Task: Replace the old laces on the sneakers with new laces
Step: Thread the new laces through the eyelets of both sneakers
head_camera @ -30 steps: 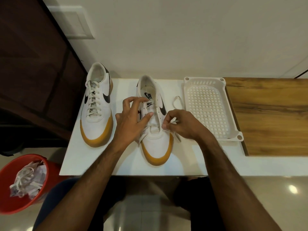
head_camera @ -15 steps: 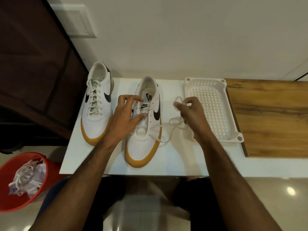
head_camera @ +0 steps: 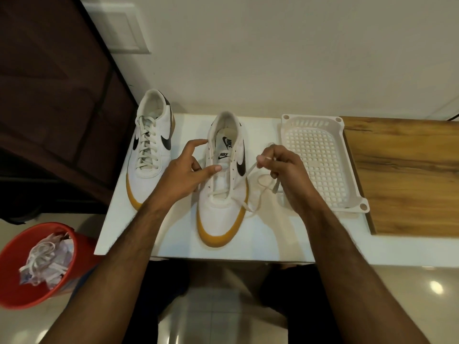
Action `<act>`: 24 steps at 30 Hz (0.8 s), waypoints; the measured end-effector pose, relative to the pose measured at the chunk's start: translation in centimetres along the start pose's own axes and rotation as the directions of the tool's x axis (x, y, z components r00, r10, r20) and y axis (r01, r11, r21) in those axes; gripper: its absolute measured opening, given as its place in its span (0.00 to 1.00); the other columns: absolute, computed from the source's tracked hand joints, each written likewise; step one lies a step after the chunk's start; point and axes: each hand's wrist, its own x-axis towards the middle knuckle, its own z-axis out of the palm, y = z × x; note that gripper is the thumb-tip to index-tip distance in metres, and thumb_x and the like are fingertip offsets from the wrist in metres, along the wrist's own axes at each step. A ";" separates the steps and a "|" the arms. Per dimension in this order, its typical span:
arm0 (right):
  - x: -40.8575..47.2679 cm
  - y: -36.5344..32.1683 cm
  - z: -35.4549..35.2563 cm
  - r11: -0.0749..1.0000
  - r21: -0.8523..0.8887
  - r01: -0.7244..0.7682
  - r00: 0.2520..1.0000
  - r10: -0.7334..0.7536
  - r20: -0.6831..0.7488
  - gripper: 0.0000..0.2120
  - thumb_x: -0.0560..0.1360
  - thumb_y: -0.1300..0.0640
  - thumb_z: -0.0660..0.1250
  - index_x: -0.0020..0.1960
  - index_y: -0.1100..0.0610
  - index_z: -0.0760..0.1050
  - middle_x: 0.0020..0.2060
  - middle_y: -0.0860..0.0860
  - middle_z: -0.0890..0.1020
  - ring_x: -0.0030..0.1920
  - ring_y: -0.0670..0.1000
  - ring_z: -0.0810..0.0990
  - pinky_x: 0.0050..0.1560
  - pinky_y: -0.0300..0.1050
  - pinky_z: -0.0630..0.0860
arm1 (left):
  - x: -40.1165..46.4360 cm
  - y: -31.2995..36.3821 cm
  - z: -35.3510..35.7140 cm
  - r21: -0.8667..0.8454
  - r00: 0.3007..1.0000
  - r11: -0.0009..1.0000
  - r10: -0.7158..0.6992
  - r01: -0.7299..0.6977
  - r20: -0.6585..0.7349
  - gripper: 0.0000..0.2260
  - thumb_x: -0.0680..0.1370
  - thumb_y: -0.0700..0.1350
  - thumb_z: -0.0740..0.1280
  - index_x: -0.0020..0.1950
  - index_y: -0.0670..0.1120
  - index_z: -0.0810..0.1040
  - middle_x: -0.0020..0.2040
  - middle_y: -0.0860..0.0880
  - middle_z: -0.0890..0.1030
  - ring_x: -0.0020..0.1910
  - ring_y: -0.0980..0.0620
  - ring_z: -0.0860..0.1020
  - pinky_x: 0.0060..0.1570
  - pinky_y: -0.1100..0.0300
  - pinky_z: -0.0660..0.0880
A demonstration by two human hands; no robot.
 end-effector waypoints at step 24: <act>1.1 1.9 1.0 0.911 0.250 -0.327 0.942 0.334 0.013 0.14 0.74 0.68 0.74 0.56 0.62 0.75 0.42 0.58 0.80 0.39 0.52 0.78 0.44 0.47 0.77 | -2.3 1.7 2.7 0.144 0.946 0.957 0.213 -0.253 0.243 0.08 0.73 0.46 0.78 0.44 0.51 0.79 0.40 0.55 0.81 0.39 0.59 0.78 0.40 0.65 0.76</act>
